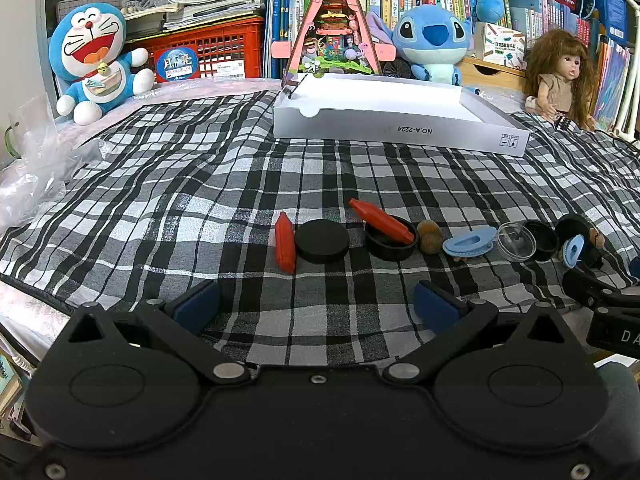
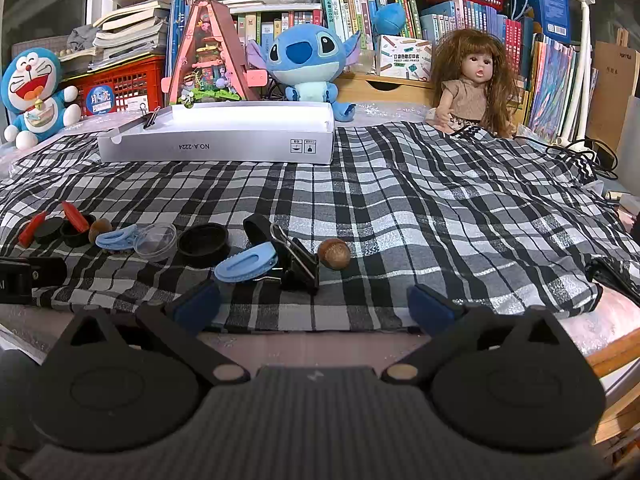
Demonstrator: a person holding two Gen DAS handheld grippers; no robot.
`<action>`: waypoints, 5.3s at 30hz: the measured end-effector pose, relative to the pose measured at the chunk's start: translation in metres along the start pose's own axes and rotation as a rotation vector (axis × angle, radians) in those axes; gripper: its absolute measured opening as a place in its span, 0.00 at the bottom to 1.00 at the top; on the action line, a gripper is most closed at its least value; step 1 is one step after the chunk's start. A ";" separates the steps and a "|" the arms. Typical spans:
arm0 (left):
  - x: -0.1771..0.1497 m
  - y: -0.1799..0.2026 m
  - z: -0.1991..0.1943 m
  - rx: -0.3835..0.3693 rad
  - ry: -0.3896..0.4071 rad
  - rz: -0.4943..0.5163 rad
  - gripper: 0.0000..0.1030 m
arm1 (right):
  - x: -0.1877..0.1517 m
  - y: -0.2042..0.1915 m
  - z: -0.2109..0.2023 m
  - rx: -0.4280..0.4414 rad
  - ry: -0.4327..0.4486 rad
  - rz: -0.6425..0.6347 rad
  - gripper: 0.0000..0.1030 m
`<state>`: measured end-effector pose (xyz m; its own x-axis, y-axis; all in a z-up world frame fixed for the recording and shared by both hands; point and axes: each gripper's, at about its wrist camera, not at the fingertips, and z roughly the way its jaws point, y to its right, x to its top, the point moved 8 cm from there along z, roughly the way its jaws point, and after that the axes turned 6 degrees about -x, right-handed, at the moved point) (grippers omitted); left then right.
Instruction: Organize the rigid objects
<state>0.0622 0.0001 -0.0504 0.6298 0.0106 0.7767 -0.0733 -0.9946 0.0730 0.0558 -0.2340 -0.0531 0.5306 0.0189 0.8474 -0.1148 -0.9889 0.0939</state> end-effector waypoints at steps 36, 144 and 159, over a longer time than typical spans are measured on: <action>0.000 0.000 0.000 0.001 0.001 0.001 1.00 | 0.000 -0.001 -0.001 -0.002 0.001 -0.002 1.00; 0.042 -0.031 -0.014 -0.055 0.164 -0.075 0.09 | 0.049 0.006 -0.012 0.094 0.096 0.008 0.23; 0.084 -0.025 0.010 -0.129 0.117 -0.089 0.09 | 0.093 0.004 0.022 0.197 0.000 0.124 0.22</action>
<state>0.1245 0.0249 0.0069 0.5446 0.1174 0.8305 -0.1242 -0.9679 0.2183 0.1226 -0.2390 0.0143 0.5229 -0.1042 0.8460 -0.0127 -0.9933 -0.1145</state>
